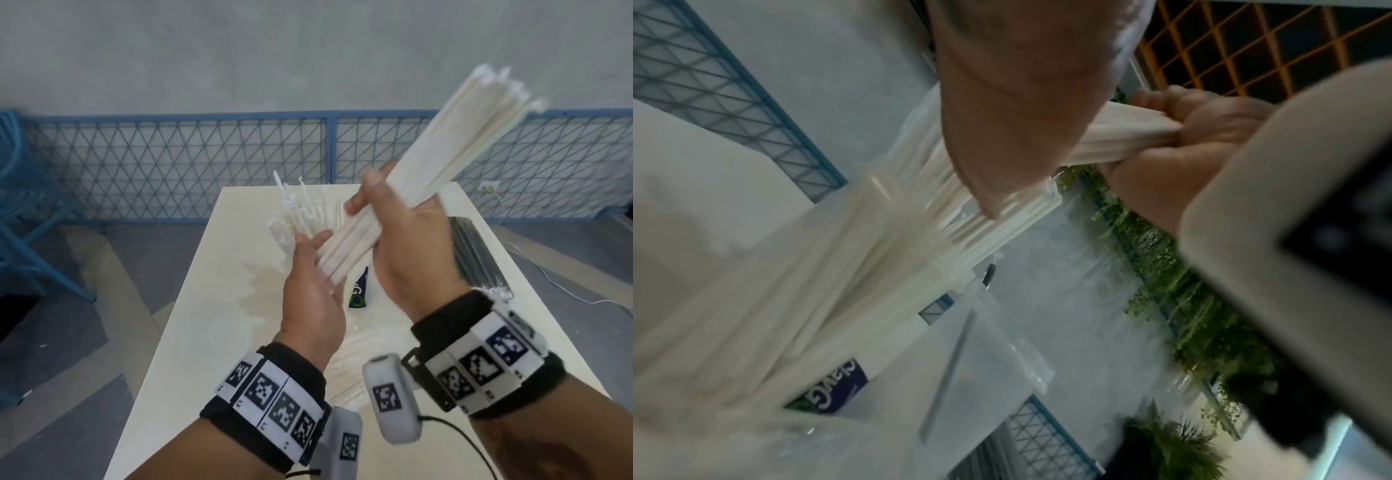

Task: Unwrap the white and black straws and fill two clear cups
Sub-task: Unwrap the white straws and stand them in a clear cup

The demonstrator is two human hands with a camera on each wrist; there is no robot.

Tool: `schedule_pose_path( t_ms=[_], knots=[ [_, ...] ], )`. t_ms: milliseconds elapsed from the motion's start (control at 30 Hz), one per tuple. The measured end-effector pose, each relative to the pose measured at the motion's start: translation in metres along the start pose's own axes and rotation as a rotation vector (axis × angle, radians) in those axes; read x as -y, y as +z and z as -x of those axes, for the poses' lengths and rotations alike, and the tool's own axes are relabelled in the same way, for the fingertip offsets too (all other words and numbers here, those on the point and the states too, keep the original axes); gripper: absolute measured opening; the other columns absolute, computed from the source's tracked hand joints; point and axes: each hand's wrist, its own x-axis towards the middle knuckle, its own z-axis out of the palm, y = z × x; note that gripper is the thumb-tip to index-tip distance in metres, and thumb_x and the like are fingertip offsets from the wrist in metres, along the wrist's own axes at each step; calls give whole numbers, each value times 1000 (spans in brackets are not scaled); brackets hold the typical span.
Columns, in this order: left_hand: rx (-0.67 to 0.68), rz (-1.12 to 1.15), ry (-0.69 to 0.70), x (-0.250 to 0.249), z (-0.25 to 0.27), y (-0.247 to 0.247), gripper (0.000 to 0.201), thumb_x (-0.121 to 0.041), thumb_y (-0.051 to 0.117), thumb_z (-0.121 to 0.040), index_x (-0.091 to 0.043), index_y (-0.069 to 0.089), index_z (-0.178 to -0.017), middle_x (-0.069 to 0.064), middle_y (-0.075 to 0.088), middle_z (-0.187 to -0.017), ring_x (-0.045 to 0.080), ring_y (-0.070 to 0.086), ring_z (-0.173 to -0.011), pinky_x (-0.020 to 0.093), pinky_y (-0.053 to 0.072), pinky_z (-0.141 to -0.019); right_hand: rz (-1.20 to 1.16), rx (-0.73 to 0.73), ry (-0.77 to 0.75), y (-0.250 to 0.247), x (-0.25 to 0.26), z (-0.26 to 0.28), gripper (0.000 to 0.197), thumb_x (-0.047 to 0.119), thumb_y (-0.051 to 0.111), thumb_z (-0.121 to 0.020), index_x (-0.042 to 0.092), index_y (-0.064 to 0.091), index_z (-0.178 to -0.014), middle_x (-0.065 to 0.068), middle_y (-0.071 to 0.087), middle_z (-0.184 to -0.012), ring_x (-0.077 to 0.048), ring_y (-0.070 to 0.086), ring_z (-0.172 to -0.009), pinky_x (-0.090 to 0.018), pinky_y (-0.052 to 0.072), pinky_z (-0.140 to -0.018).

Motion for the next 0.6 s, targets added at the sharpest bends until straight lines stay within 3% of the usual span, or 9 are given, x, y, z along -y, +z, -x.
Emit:
schedule_pose_path(
  t_ms=[67,167,233,333,400,433,500,600],
  knots=[
    [-65,23,39,-1,-2,-5,36,-43,43,-105,-16,68,-103,2,76,-102,16,70,-98,30,52,-91,19,32,39,4,-7,6,10,13,62,-93,10,57,-86,-6,59,-65,-15,64,-71,-27,53,-68],
    [-264,-136,201,9,-11,-24,21,-28,43,-105,-23,61,-95,-4,65,-103,17,59,-102,28,46,-85,58,-15,-48,0,11,-5,14,13,59,-96,12,55,-82,-5,59,-66,-15,62,-71,-32,54,-77],
    [-429,-236,210,17,-13,-38,10,-17,51,-102,-25,54,-106,-5,54,-111,19,53,-111,30,43,-94,-15,-123,-139,-11,28,-23,14,10,57,-96,12,53,-83,-2,59,-62,-17,61,-68,-35,54,-77],
    [-427,-302,17,32,-28,-43,60,-18,66,-95,-24,35,-146,1,37,-147,24,44,-133,42,38,-113,-30,-265,-259,-27,31,-49,13,10,61,-94,13,52,-85,-1,59,-59,-17,61,-65,-34,53,-75],
    [-340,-360,-41,38,-42,-39,79,-22,69,-93,-30,22,-156,-3,27,-160,25,39,-142,49,35,-118,29,-338,-220,-32,13,-58,12,14,64,-92,15,52,-89,3,61,-61,-14,62,-68,-31,54,-76],
    [-300,-379,-36,40,-50,-37,77,-19,67,-94,-31,22,-155,-2,32,-159,25,42,-141,48,37,-117,89,-355,-176,-31,1,-59,12,17,65,-91,14,53,-93,5,62,-63,-11,64,-70,-30,54,-76],
    [-243,-421,-6,40,-65,-36,60,-6,57,-94,-30,36,-145,-2,56,-137,23,57,-124,43,46,-108,228,-323,-71,-27,-25,-58,17,21,64,-92,8,57,-99,8,64,-69,0,63,-70,-22,53,-75],
    [-199,-480,27,27,-80,-40,46,-2,51,-93,-35,51,-125,-9,66,-109,14,63,-101,36,52,-91,371,-215,68,-21,-63,-50,22,27,64,-93,7,59,-104,5,65,-80,9,61,-65,-4,44,-59]
  ],
)
